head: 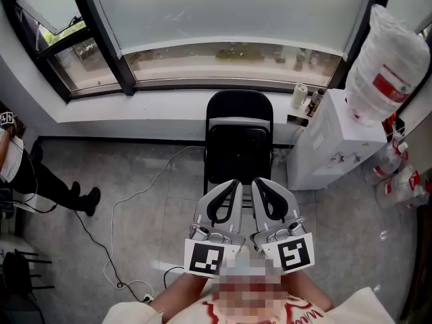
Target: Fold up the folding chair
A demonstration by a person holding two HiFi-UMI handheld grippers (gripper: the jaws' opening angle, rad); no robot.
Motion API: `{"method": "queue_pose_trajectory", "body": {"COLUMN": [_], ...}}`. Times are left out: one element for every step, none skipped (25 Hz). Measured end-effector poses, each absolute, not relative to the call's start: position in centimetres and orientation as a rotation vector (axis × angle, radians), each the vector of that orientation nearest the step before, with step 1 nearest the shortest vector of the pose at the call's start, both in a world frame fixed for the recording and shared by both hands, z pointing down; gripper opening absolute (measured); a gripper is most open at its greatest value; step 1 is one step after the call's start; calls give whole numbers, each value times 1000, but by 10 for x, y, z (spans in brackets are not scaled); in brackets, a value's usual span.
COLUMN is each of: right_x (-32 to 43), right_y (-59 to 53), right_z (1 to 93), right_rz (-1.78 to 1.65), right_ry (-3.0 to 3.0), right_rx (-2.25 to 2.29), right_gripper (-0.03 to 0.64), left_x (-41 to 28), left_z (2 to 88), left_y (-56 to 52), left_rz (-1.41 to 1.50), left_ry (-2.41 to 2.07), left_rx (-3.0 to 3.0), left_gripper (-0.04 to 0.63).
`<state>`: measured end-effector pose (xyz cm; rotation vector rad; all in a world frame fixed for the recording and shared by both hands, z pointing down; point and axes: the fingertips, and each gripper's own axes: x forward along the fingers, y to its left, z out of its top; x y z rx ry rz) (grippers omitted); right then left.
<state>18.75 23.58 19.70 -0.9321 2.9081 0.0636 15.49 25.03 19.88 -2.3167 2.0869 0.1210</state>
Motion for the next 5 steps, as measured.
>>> {"method": "queue_pose_trajectory", "body": {"right_x": [187,187,187,186,186], "right_y": [236,236,236,236,237], "right_z": [197,196,195,195,194], "right_rz": [67,69,70,71,73], "right_ry": [2907,2907,2907,2907,2906], "right_rx": [-933,-934,-934,-934,-933], "right_gripper": [20,20,20,20,20], "left_x": [155,154,154,153,152], "left_z": [198,198,197,196,196], "left_y": [250,250,250,250,249], "left_rz": [121,120,120,122,124], "left_ry": [2086,2086,2088,2091,2094], "left_rx": [-2315,-2312,-2310,-2308,-2306], "left_gripper": [0,0,0,0,0]}}
